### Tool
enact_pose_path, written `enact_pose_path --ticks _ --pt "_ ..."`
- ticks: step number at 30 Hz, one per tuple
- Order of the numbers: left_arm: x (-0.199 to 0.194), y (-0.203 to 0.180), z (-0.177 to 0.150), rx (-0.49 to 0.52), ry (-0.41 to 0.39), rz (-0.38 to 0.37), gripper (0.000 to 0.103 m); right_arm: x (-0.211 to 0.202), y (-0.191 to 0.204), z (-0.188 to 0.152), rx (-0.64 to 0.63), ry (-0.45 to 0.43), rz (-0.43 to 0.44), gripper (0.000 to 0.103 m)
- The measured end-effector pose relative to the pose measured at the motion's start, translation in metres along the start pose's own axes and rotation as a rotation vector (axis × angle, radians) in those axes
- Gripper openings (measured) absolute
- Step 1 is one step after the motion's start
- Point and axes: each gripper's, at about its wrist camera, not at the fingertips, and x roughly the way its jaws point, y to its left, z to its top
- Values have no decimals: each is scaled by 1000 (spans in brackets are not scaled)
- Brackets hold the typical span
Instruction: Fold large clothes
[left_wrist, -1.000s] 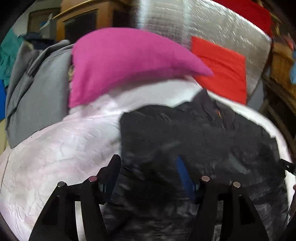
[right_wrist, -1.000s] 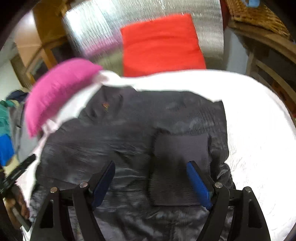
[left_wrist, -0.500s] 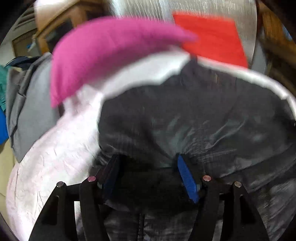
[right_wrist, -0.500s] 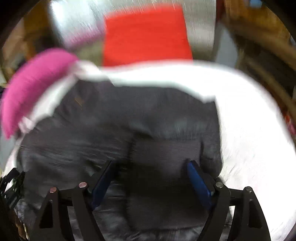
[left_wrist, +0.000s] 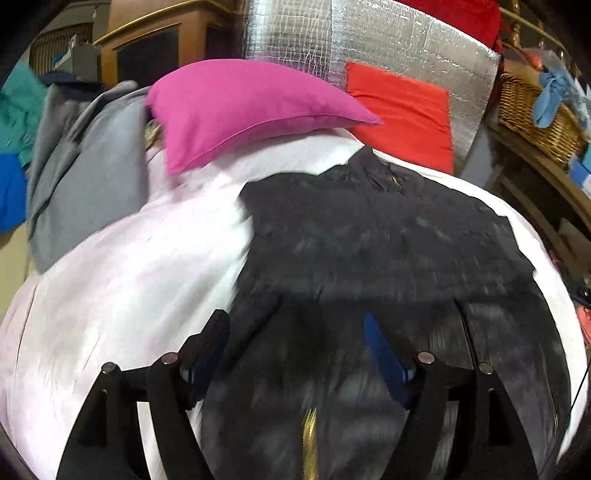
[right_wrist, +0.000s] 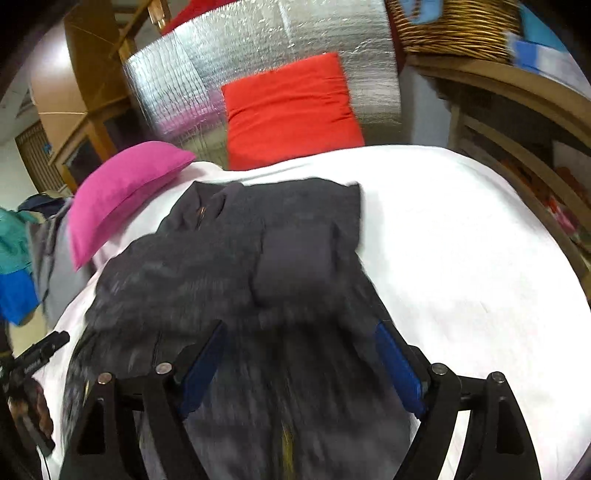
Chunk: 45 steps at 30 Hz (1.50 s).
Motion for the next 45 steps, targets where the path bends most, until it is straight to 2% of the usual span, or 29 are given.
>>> enact_pose_path --ticks 5,8,10,13,18,20,23,26,30,34,39,45 --pt "-46 39 -63 -29 41 23 80 -65 -33 -57 40 -17 -10 85" --pt "-71 64 -104 -89 65 52 80 -113 -59 -81 94 -57 -28 85" --pt "-85 77 -125 -133 89 54 80 -147 -75 -87 133 -112 -44 84" --pt "-107 94 -152 -188 99 67 80 -212 -93 -84 173 -241 -79 85" --pt "-138 104 -172 -248 71 59 80 -328 -101 -65 170 -512 -98 87" --pt "-142 104 -175 -260 62 41 81 -349 -98 -61 140 -537 -79 91" --pt "-140 98 -177 -285 73 -10 81 -344 -99 -70 119 -457 -17 91" --pt "-133 90 -183 -312 93 -59 81 -294 -106 -95 158 -301 38 91" --pt "-122 81 -192 -323 128 -91 81 -208 -116 -150 290 -73 117 88" --pt "-115 76 -200 -331 160 -108 81 -153 -113 -192 354 53 168 83" --pt "-104 66 -202 -303 184 -111 81 -116 -99 -214 368 120 223 83" --pt "-96 59 -202 -297 197 -119 81 -93 -85 -207 341 125 246 82"
